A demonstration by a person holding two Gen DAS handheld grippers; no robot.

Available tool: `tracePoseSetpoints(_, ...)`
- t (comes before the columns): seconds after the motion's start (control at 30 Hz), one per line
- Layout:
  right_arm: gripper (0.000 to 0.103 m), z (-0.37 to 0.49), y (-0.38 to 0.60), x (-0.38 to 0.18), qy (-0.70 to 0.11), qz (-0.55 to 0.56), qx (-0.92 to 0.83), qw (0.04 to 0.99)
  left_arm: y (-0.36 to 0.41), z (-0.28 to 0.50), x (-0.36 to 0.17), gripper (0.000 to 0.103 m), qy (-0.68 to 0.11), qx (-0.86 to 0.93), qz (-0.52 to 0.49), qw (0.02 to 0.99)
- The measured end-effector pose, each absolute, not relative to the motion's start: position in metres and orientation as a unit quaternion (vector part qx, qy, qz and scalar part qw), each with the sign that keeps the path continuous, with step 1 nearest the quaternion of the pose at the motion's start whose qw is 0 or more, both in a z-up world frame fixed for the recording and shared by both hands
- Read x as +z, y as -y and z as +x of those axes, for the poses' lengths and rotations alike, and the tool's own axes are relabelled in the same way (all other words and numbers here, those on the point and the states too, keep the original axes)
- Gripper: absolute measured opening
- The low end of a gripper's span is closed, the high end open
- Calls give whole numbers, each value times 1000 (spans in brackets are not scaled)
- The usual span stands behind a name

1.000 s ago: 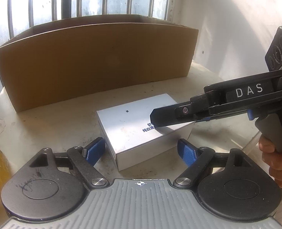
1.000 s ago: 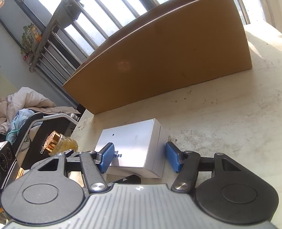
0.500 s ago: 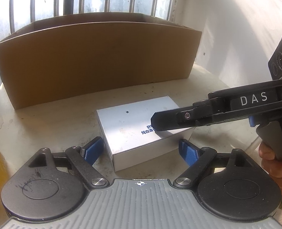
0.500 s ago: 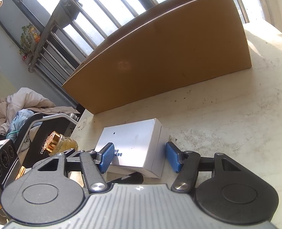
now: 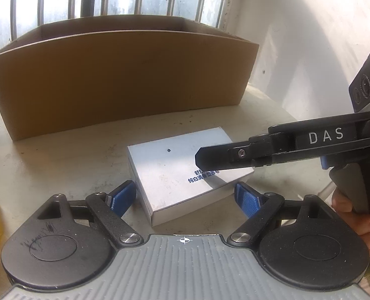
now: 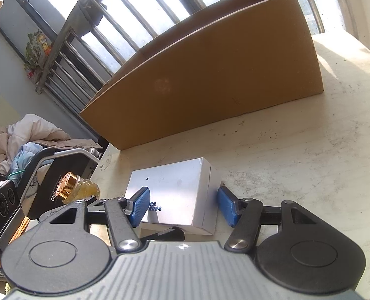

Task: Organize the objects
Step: 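Lift the white box with the right gripper above the table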

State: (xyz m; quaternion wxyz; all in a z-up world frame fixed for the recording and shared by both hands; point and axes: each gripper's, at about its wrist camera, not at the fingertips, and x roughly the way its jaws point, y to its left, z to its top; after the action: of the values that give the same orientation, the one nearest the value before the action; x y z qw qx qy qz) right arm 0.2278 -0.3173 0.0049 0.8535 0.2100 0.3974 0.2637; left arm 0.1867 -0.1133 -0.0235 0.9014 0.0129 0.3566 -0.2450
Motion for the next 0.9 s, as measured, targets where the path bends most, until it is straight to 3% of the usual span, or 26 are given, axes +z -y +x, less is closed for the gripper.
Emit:
tracePoseSetpoints(0.2,63,228,325,2,-395,214,262,854,113,182,-26,85,-357,-268,19,895)
tracePoseSetpoints(0.47,63,224,333,-2,-393,226,264,851,118,170,-32,84,-332,-260,101,901)
tracePoseSetpoints(0.73,64,219,323,0,-382,198,269,861,120,174,-32,79,-326,-264,98,902)
tracePoseSetpoints(0.9,64,218,324,-1,-377,198,272,863,120,176,-33,82,-329,-265,96,901)
